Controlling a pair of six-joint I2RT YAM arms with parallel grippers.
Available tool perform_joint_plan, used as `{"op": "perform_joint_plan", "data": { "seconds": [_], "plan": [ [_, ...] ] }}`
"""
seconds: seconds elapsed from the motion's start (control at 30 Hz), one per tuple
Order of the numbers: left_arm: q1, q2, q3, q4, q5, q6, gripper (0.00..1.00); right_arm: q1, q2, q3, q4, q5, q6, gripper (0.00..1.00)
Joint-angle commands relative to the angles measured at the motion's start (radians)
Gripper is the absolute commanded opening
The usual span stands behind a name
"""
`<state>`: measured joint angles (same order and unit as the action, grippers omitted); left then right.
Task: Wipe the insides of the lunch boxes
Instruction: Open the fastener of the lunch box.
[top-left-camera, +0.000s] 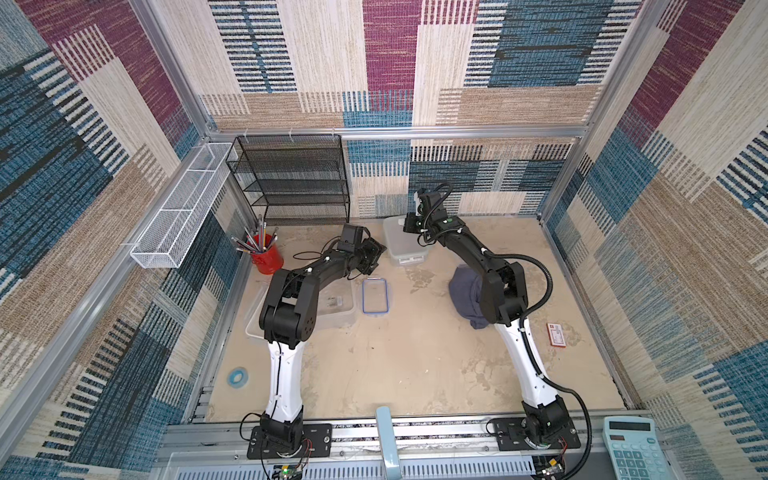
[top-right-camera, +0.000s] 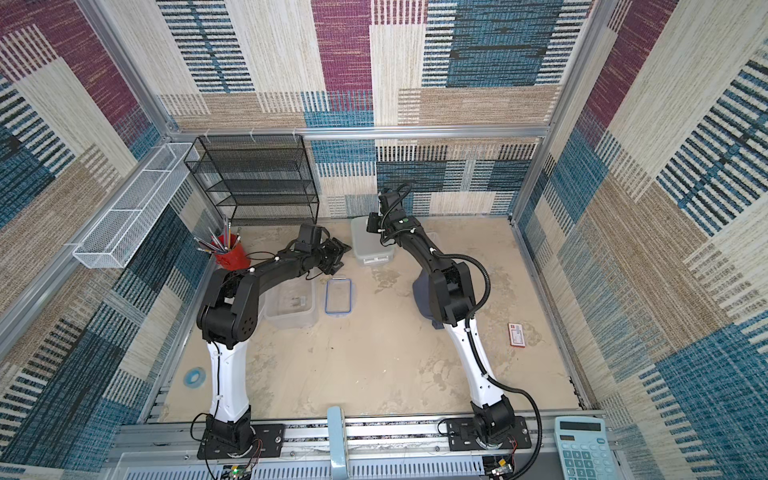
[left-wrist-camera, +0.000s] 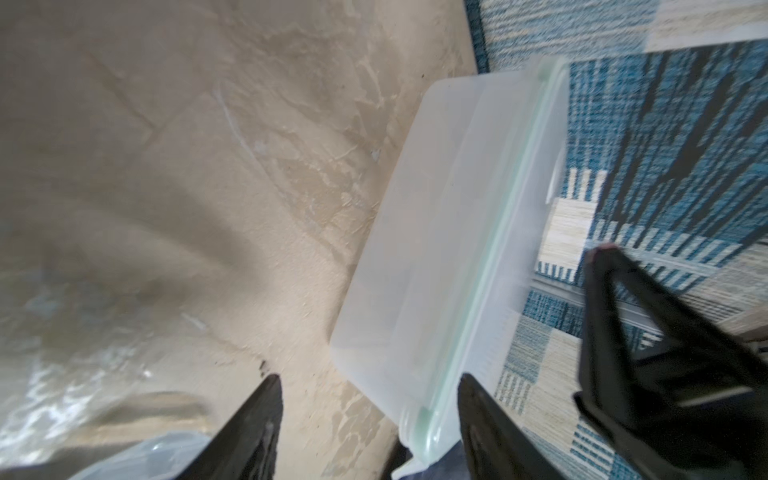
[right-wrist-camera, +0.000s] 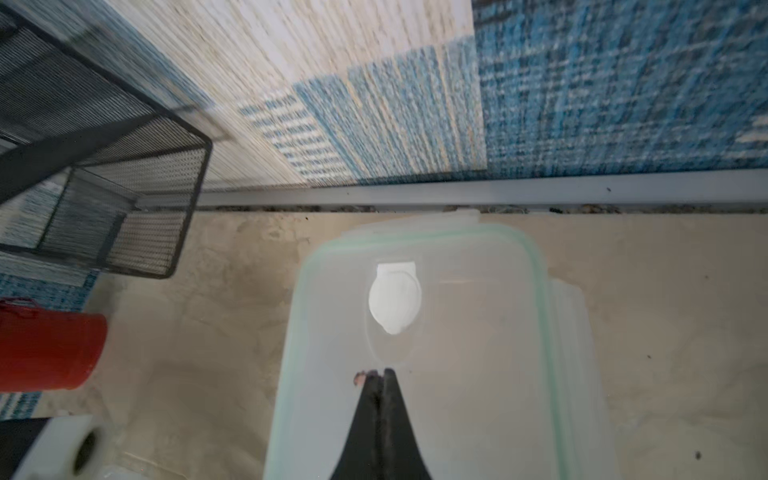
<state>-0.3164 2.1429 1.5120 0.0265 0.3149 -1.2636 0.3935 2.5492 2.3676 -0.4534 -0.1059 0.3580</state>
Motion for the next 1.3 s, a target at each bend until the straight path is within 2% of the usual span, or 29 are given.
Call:
{"op": "perform_joint_plan", "data": {
  "seconds": [0.0, 0.23, 0.67, 1.0, 1.27],
  "plan": [
    [-0.009, -0.006, -0.006, 0.155, -0.037, -0.100, 0.68, 0.001, 0.000, -0.036, -0.013, 0.045, -0.058, 0.00],
    [-0.041, 0.032, -0.012, 0.245, -0.050, -0.203, 0.68, 0.002, -0.012, -0.132, -0.018, 0.044, -0.048, 0.00],
    [-0.089, 0.057, -0.033, 0.317, -0.187, -0.293, 0.65, 0.007, -0.175, -0.485, 0.111, -0.012, 0.053, 0.00],
    [-0.091, 0.061, -0.003, 0.271, -0.268, -0.257, 0.64, 0.011, -0.221, -0.558, 0.140, -0.063, 0.087, 0.00],
    [-0.095, 0.078, 0.002, 0.316, -0.312, -0.297, 0.59, 0.015, -0.255, -0.641, 0.177, -0.078, 0.108, 0.00]
  ]
}}
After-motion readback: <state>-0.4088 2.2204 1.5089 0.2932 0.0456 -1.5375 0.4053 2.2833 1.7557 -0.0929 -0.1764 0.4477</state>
